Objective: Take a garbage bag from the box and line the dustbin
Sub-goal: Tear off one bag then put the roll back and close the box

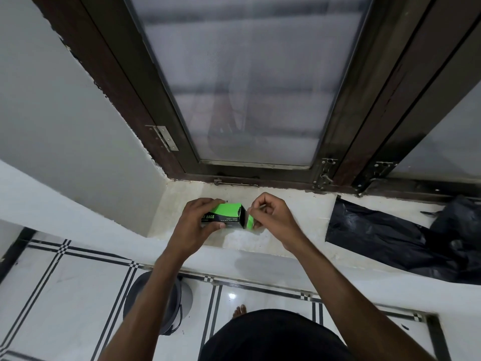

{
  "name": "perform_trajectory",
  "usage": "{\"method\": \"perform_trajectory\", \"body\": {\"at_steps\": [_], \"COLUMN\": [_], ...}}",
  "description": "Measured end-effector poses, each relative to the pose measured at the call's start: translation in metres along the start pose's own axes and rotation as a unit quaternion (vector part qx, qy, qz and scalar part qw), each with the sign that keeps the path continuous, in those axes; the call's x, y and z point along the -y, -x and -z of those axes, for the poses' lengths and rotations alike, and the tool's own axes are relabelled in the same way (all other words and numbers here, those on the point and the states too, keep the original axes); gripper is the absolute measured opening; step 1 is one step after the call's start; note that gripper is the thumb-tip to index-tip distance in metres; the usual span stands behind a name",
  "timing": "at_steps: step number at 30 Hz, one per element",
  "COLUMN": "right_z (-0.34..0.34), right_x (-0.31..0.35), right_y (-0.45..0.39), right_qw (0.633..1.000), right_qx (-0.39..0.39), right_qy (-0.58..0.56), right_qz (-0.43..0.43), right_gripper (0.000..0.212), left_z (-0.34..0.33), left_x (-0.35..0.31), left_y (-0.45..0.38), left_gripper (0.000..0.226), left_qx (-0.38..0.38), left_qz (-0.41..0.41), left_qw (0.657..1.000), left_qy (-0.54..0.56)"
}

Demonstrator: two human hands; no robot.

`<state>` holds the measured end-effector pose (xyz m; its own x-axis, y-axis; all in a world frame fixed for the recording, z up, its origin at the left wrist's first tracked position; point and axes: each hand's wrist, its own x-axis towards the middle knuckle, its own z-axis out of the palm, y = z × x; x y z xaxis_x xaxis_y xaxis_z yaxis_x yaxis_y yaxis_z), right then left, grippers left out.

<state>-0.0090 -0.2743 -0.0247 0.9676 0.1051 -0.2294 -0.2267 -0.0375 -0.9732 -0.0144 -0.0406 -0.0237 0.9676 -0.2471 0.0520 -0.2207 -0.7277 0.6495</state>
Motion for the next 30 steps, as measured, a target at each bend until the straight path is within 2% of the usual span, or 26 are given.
{"method": "perform_trajectory", "body": {"at_steps": [3, 8, 13, 19, 24, 30], "right_z": [-0.002, -0.002, 0.004, 0.001, -0.012, -0.019], "right_x": [0.001, 0.0, -0.004, -0.01, -0.009, -0.015], "right_y": [-0.002, 0.0, 0.003, -0.001, -0.001, 0.005], "right_qw": [1.0, 1.0, 0.996, 1.0, 0.997, 0.991], "right_qx": [-0.014, 0.025, 0.069, 0.004, -0.071, -0.115], "right_qy": [-0.003, -0.011, 0.047, 0.006, -0.028, -0.069], "right_qz": [0.006, 0.01, 0.013, 0.002, 0.003, 0.011], "right_gripper": [0.01, 0.003, 0.015, 0.007, 0.017, 0.004], "left_z": [-0.002, -0.006, -0.004, -0.006, -0.013, -0.015], "left_x": [0.0, -0.004, -0.002, -0.008, -0.018, -0.024], "left_y": [0.0, 0.001, 0.0, 0.002, 0.007, 0.009], "left_gripper": [0.056, 0.058, 0.057, 0.059, 0.059, 0.057], "left_qx": [0.0, -0.004, -0.004, -0.005, -0.026, -0.045], "left_qz": [-0.006, -0.014, -0.012, -0.016, -0.013, 0.004], "left_qw": [1.0, 0.999, 0.999, 0.997, 0.995, 0.994], "left_qy": [-0.021, -0.043, -0.04, -0.069, -0.09, -0.095]}}
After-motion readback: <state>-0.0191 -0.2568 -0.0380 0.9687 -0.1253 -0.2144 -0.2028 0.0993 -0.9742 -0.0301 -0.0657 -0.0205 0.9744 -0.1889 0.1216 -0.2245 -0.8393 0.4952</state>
